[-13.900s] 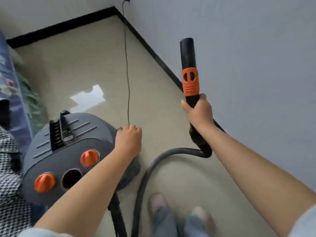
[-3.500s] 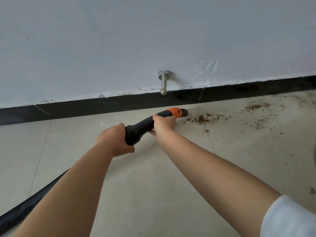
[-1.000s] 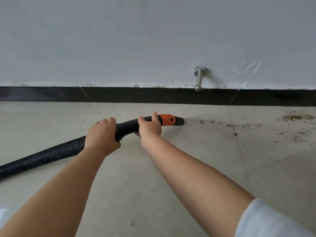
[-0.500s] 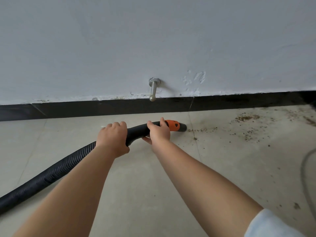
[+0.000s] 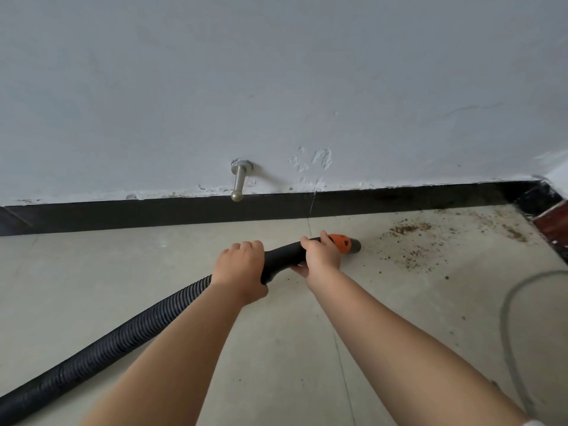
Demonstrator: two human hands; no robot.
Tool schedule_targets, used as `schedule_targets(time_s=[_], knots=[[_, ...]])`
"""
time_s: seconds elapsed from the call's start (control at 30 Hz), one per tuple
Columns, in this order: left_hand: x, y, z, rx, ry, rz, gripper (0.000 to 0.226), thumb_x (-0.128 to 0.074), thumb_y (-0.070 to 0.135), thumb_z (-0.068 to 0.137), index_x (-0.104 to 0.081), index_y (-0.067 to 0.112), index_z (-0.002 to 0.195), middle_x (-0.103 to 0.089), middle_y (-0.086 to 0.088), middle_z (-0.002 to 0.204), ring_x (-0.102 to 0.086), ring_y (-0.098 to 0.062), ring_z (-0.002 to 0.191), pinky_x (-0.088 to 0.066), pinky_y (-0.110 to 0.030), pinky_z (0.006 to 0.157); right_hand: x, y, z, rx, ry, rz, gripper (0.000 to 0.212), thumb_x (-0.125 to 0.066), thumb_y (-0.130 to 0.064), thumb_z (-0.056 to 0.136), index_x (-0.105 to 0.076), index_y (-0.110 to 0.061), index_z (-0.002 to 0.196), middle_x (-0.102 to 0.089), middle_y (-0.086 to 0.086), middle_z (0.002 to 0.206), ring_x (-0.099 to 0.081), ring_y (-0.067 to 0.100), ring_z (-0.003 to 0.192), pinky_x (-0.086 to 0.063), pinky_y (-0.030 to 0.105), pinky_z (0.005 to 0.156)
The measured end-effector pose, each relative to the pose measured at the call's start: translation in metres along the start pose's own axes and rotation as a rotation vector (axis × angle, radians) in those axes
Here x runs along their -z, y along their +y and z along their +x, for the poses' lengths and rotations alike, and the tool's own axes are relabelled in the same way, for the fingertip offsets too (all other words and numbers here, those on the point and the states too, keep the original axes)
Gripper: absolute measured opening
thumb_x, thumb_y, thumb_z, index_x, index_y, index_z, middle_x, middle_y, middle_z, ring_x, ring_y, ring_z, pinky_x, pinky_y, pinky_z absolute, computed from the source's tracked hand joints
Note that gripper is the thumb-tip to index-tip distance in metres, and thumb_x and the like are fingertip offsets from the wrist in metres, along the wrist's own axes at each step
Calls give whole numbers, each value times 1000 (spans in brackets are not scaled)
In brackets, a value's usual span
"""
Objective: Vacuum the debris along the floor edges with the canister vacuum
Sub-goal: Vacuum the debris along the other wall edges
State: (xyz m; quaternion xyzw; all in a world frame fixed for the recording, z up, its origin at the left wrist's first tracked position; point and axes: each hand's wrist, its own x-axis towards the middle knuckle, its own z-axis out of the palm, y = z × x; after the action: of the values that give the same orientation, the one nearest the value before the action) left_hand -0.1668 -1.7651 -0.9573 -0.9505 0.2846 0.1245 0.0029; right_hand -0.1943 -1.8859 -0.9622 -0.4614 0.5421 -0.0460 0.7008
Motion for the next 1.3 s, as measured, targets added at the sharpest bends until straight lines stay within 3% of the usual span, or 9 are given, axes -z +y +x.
schedule_targets(time_s=[0.17,0.37,0.53,0.7,1.0,1.3], knots=[[9,-3,2,23,-51,-95,40,-63,37,78,-44,14,105,-48,0,95,-44,-17,83,-36,-26,66,-6,-8,-3,9,20,14,61,-57,-6,91,-35,-28,143,-40,12,142,-47,37,119,-52,49,87],[20,-43,-1,132,17,-173,38,-68,33,72,-38,18,90,-44,2,88,-43,-17,80,-34,-28,63,-41,-5,-24,167,-61,-38,56,-56,-10,91,-37,-26,142,-41,10,142,-48,34,120,-51,47,91],[15,-101,-25,189,0,-188,34,-69,26,68,-43,18,89,-51,1,89,-47,-18,77,-33,-26,58,-70,25,-51,35,-196,-23,56,-57,-7,90,-38,-26,139,-41,12,137,-49,32,116,-54,42,87],[12,-146,-53,286,17,-282,39,-73,19,65,-47,16,94,-50,-2,88,-49,-21,77,-33,-27,58,-114,56,-74,81,-239,-82,56,-57,-11,90,-38,-27,140,-45,7,139,-50,30,121,-47,42,98],[18,-228,-101,415,50,-219,42,-75,16,64,-49,15,96,-52,-3,90,-49,-22,79,-35,-28,61,-180,96,-125,24,-379,-168,58,-54,-12,91,-33,-30,142,-44,9,138,-51,29,119,-49,40,96],[9,-257,-124,405,-11,-168,39,-75,17,64,-49,21,93,-53,2,84,-50,-16,74,-33,-23,55,-188,118,-146,-60,-426,-237,58,-54,-14,92,-30,-29,143,-42,8,138,-52,27,116,-50,37,95]])
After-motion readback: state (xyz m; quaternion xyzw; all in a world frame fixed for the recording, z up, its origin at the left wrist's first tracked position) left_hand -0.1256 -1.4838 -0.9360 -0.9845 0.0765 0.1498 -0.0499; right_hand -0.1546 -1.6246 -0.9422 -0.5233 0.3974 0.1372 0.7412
